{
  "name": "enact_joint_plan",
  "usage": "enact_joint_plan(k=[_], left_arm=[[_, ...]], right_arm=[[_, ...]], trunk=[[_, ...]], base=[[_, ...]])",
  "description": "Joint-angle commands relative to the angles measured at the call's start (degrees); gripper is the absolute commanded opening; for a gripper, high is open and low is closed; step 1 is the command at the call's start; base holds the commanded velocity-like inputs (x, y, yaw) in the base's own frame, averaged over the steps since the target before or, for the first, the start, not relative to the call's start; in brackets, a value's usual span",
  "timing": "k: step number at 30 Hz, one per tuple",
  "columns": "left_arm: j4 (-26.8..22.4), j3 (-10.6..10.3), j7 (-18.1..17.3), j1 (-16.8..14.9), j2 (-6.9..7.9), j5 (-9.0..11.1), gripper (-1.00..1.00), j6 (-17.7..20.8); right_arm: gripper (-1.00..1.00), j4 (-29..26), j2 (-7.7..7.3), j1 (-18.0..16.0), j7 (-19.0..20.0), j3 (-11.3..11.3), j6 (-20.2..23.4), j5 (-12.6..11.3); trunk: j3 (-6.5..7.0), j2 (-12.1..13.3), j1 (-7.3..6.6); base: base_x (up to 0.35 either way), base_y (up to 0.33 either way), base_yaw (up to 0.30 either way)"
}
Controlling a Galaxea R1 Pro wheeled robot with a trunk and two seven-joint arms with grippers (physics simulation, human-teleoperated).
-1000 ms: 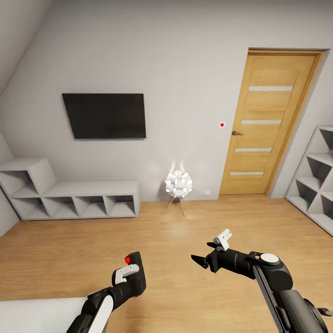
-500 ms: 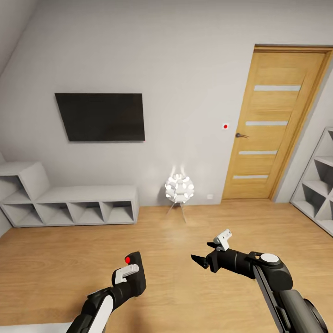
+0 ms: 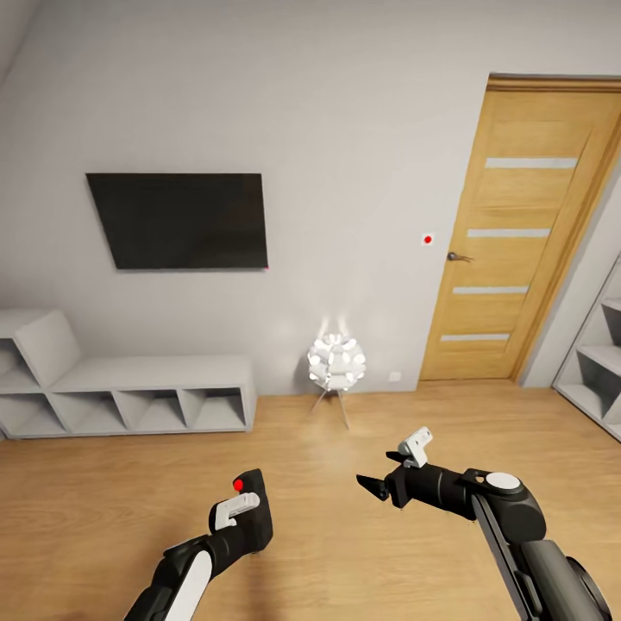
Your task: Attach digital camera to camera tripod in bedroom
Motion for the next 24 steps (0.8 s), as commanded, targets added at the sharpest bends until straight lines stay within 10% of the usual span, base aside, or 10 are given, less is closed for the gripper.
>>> enact_joint_plan(k=[1, 24], left_arm=[[-0.1, -0.1, 0.5, 0.0, 0.00, 0.6, -1.00, 0.2], [-0.1, -0.1, 0.4, 0.0, 0.00, 0.6, -1.00, 0.2]], right_arm=[[1.00, -0.1, -0.02, -0.1, 0.5, 0.0, 0.1, 0.6], [1.00, -0.1, 0.01, -0.2, 0.5, -1.4, 0.2, 0.6]], trunk=[[-0.12, -0.1, 0.06], [-0.12, -0.1, 0.06]], base=[[0.329, 0.000, 0.000], [0.329, 0.000, -0.143]])
